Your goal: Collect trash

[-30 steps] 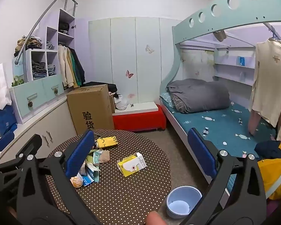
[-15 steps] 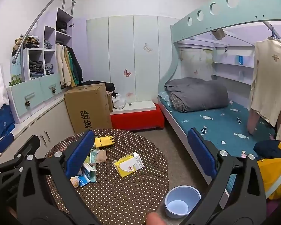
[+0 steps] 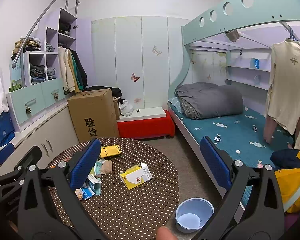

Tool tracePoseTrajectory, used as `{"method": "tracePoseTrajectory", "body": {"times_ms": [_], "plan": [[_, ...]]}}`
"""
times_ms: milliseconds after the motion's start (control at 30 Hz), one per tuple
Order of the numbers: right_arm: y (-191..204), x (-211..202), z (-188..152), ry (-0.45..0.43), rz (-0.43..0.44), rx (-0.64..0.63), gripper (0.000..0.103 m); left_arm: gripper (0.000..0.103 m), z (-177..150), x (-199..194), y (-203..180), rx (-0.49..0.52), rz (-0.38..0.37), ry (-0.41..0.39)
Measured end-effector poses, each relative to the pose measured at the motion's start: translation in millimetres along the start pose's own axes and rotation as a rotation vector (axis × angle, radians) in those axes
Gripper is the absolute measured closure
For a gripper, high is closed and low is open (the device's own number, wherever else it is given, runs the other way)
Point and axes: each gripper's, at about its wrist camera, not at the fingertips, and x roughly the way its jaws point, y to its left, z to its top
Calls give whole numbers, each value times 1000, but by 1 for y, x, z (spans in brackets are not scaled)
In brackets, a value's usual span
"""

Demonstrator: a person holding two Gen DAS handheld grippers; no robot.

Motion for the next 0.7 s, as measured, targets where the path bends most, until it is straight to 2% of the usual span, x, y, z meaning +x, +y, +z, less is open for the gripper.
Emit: {"method": "tracePoseTrajectory", "body": {"times_ms": [467,700], "plan": [[-2,9,-2,10,-4,-3,6,4,-2,2,0,-3,3,3],[0,19,-5,28,-5,-12,6,4,-4,16,7,-15,9,27]]}}
